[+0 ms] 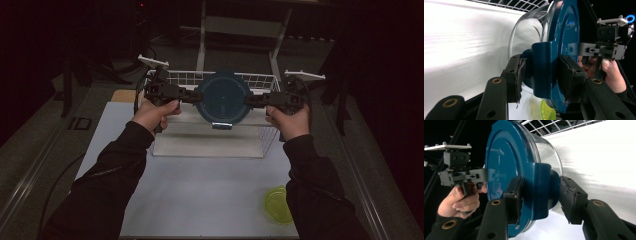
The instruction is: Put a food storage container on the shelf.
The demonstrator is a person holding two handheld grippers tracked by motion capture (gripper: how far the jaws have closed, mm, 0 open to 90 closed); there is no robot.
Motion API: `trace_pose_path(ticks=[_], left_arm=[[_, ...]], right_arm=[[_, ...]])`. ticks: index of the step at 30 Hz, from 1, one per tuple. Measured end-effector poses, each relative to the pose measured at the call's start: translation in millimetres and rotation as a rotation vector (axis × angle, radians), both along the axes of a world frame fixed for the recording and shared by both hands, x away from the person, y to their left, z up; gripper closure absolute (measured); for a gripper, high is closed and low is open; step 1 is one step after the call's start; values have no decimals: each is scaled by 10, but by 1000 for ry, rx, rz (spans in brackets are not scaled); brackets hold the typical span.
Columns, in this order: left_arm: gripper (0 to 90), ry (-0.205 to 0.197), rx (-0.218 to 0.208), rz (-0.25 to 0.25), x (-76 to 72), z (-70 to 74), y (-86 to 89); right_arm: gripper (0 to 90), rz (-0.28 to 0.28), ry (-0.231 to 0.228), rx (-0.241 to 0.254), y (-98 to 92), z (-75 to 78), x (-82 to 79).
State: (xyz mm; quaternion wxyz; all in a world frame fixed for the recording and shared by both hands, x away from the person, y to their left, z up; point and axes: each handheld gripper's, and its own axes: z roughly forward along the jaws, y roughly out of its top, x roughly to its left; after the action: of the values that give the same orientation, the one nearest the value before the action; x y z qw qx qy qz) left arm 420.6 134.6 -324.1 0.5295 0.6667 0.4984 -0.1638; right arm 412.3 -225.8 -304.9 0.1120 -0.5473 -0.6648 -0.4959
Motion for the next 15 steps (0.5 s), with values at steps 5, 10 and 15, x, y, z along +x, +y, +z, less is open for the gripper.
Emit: trace_pose_path(ticks=[5, 10, 15], left_arm=[[539, 43, -33, 16, 63, -47, 7], [491, 66, -30, 31, 133, -106, -5], [489, 56, -34, 13, 153, -141, 13]], right_arm=[[533, -33, 29, 4, 1, -26, 89], [625, -85, 21, -48, 49, -19, 150], [582, -89, 15, -46, 77, -40, 181]])
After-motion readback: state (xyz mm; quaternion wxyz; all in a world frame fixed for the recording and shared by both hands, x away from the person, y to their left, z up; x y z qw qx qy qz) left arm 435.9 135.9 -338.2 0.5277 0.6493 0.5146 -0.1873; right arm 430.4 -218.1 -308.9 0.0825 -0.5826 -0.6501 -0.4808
